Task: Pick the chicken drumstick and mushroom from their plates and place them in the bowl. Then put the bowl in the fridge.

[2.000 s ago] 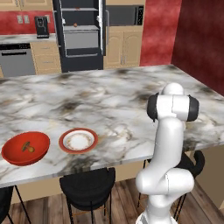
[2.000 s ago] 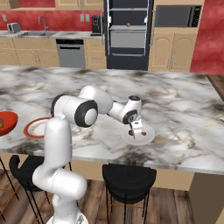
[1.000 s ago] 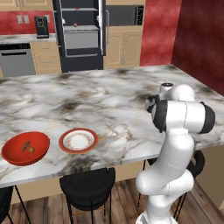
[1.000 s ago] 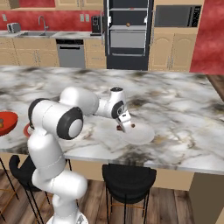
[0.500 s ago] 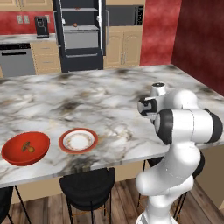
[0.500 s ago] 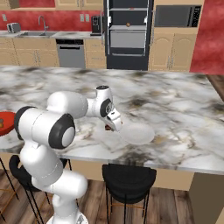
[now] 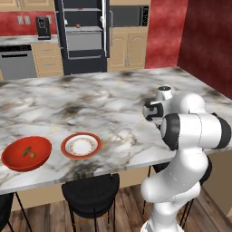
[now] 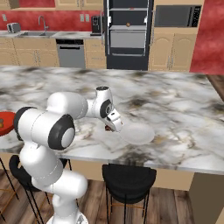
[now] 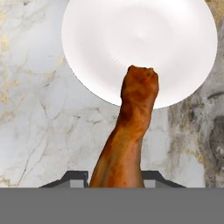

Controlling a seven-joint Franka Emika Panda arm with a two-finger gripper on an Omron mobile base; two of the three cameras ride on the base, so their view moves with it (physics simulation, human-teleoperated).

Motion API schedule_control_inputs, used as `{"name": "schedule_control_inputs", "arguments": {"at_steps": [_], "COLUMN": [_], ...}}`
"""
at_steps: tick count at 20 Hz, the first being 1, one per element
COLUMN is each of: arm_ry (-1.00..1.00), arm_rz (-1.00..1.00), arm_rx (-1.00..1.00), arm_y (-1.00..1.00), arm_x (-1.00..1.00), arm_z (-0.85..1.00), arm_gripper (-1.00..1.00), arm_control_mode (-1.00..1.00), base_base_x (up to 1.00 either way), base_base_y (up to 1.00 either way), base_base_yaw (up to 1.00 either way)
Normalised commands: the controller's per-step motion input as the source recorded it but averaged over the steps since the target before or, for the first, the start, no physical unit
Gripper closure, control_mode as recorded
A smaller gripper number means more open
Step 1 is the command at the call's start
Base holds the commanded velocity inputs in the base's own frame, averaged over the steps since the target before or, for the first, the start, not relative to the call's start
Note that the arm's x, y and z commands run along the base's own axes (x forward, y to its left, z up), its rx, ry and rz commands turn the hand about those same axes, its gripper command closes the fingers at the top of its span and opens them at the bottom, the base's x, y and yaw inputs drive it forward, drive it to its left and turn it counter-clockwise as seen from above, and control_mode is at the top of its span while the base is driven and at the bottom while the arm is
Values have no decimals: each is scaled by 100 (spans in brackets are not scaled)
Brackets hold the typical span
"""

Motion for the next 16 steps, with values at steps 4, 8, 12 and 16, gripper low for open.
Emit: {"name": "schedule_control_inputs", "arguments": {"at_steps": [4,8,12,16], "arm_ry": [0,0,0,0], "arm_rz": [0,0,0,0], "arm_rx": [0,0,0,0], "arm_y": [0,0,0,0], "arm_x": [0,0,0,0], "arm_z": [0,0,0,0], "arm_gripper": [100,100,100,100], "arm_control_mode": [100,100,100,100], "base_base_x": [0,0,-1,-66], "base_base_y": [0,0,0,-1], "base_base_yaw": [0,0,0,2]}}
